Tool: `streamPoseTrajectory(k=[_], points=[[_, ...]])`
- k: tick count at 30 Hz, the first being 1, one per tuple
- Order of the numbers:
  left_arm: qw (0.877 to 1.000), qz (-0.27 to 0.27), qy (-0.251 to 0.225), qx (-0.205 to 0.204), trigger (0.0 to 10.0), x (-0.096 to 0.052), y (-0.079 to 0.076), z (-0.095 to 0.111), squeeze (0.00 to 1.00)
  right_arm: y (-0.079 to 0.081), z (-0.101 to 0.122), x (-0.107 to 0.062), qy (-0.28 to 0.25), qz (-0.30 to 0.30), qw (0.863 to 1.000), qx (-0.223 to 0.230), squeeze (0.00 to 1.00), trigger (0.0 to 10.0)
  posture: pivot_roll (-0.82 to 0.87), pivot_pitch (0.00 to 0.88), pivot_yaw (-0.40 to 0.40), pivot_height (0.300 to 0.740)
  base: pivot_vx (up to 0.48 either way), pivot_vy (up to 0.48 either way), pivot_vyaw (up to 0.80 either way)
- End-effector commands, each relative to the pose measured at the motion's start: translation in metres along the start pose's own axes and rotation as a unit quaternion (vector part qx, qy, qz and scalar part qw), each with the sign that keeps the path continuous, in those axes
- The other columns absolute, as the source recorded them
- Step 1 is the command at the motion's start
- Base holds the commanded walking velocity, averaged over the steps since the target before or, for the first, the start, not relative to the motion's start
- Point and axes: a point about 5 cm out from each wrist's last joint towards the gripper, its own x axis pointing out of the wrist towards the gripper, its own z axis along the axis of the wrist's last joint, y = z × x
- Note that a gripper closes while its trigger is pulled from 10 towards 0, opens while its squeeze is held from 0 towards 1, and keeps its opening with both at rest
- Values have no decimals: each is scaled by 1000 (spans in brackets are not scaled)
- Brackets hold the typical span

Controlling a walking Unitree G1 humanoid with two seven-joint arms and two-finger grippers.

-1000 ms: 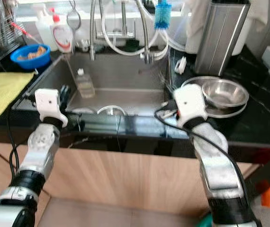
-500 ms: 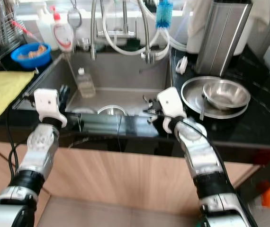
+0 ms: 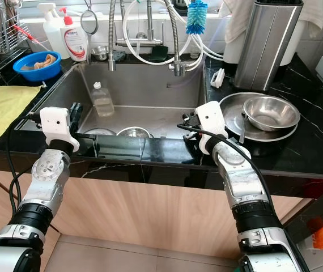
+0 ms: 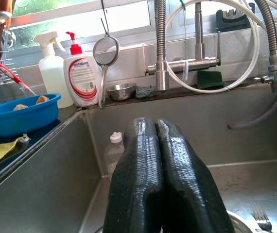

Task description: Kitchen organization

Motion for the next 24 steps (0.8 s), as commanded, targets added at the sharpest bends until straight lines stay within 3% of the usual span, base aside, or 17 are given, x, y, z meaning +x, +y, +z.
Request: streamPoseTrajectory(k=[1, 3, 4, 6, 9, 13, 14, 15, 16, 24], points=[[1000, 5, -1, 10, 10000, -1, 4, 1, 0, -2, 20, 2, -49, -16, 998, -20, 898, 10000, -30, 0, 62, 740, 0, 0, 0], [1000, 5, -1, 10, 10000, -1, 4, 1, 0, -2, 22, 2, -54, -18, 998, -23, 898, 10000, -30, 0, 62, 740, 0, 0, 0], [1000, 6, 0, 10, 10000, -2, 4, 1, 0, -6, 32, -2, -83, -51, 994, -41, 0, 10000, -30, 0, 61, 740, 0, 0, 0], [1000, 6, 0, 10, 10000, -2, 4, 0, 0, -9, 42, -9, -113, -86, 988, -59, 0, 10000, -29, 0, 59, 740, 0, 0, 0], [1000, 9, 2, 10, 10000, -4, 6, -1, 0, -10, 53, -36, -177, -155, 971, -51, 0, 10000, -34, 0, 56, 740, 0, 0, 0], [1000, 7, 4, 9, 10000, -5, 4, -2, 0, -3, 45, -62, -189, -178, 964, -51, 0, 10000, -39, 0, 55, 740, 0, 0, 0], [1000, 7, 4, 9, 10000, -5, 3, -3, 0, -4, 42, -67, -188, -189, 963, -47, 780, 10000, -39, 0, 55, 740, 0, 0, 0], [1000, 6, 4, 9, 10000, -5, 3, -3, 0, -4, 40, -70, -186, -196, 962, -45, 780, 10000, -39, 0, 55, 740, 0, 0, 0], [1000, 6, 5, 8, 10000, -5, 3, -3, 0, -4, 34, -78, -183, -215, 959, -32, 1000, 10000, -48, 0, 56, 740, 0, 0, 0], [1000, -1, 6, 5, 10000, -5, -1, -4, 0, -2, 15, -100, -159, -258, 953, -20, 1000, 10000, -51, 0, 59, 740, 0, 0, 0]])
